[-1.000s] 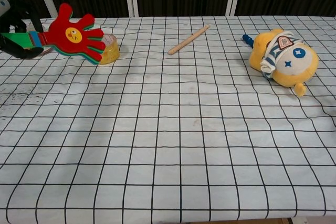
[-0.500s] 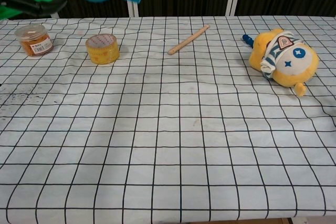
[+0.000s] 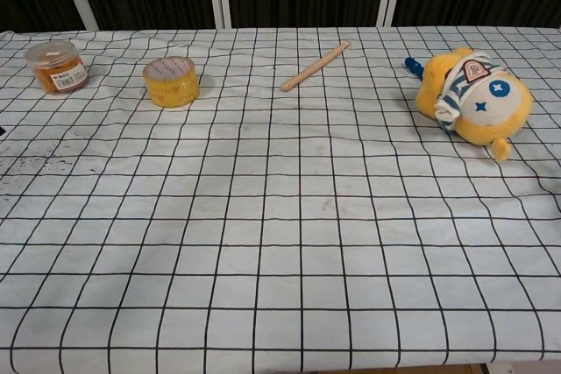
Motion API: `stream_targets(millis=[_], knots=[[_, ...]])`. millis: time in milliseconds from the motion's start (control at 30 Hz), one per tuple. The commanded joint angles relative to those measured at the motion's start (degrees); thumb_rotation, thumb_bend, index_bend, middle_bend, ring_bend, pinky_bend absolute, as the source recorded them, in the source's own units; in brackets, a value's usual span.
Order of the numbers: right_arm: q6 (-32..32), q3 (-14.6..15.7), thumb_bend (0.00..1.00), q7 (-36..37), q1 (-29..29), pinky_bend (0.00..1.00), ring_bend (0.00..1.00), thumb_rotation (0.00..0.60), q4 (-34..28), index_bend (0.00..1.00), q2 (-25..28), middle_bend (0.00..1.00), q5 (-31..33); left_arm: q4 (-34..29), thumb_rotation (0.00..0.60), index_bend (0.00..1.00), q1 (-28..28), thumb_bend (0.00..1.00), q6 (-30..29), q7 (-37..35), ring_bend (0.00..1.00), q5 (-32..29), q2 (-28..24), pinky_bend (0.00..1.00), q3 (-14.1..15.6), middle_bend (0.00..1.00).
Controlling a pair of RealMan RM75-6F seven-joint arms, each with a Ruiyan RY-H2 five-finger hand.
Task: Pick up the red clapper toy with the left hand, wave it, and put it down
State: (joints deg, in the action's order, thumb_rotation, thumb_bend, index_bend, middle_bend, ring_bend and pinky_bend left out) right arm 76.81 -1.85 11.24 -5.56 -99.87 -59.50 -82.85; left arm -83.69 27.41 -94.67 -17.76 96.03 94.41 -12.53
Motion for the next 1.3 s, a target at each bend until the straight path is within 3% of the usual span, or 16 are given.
stream_targets(millis=[33, 200, 267, 400, 500, 633, 900, 1033, 1300], knots=[[0.0, 0.0, 0.29, 0.0, 0.0, 0.06, 0.00, 0.600, 0.0, 0.00, 0.0, 0.00, 0.0, -11.2, 0.600, 0.65, -1.9, 0.63, 10.3, 31.9, 0.79, -18.7, -2.8, 0.97, -2.4, 0.85], [0.0, 0.0, 0.29, 0.0, 0.0, 0.06, 0.00, 0.600, 0.0, 0.00, 0.0, 0.00, 0.0, -21.8, 0.600, 0.65, -1.0, 0.59, 12.2, 61.7, 0.79, -37.4, -6.7, 0.97, -4.3, 0.85], [0.1, 0.0, 0.29, -0.1, 0.0, 0.06, 0.00, 0.600, 0.0, 0.00, 0.0, 0.00, 0.0, -24.4, 0.600, 0.65, -0.2, 0.59, 10.8, 69.1, 0.79, -42.4, -7.1, 0.97, -4.8, 0.85], [0.0, 0.0, 0.29, -0.1, 0.0, 0.06, 0.00, 0.600, 0.0, 0.00, 0.0, 0.00, 0.0, -27.2, 0.600, 0.64, 1.2, 0.57, 8.5, 77.6, 0.79, -49.2, -7.4, 0.97, -5.3, 0.85], [0.0, 0.0, 0.29, -0.2, 0.0, 0.06, 0.00, 0.600, 0.0, 0.00, 0.0, 0.00, 0.1, -28.4, 0.600, 0.64, 1.9, 0.57, 8.0, 78.5, 0.79, -51.3, -7.3, 0.97, -5.8, 0.85], [-0.1, 0.0, 0.29, -0.3, 0.0, 0.06, 0.00, 0.600, -0.1, 0.00, -0.1, 0.00, 0.2, -29.2, 0.600, 0.65, 1.5, 0.57, 10.1, 68.4, 0.79, -46.4, -7.0, 0.97, -6.9, 0.85], [0.0, 0.0, 0.29, -0.4, 0.0, 0.06, 0.00, 0.600, 0.0, 0.00, -0.1, 0.00, 0.1, -21.8, 0.600, 0.65, -0.4, 0.57, 12.9, 28.8, 0.79, -16.8, -6.9, 0.96, -2.9, 0.85], [0.1, 0.0, 0.29, -0.2, 0.1, 0.06, 0.00, 0.600, 0.0, 0.00, 0.0, 0.00, 0.0, -13.9, 0.600, 0.65, -0.3, 0.57, 7.3, 7.9, 0.79, -2.3, -5.5, 0.96, -0.5, 0.85], [0.2, 0.0, 0.29, -0.1, 0.1, 0.06, 0.00, 0.600, 0.0, 0.00, 0.0, 0.00, -0.2, -5.3, 0.600, 0.64, 0.3, 0.57, 1.6, -2.1, 0.79, 5.1, -3.1, 0.96, 1.3, 0.85]])
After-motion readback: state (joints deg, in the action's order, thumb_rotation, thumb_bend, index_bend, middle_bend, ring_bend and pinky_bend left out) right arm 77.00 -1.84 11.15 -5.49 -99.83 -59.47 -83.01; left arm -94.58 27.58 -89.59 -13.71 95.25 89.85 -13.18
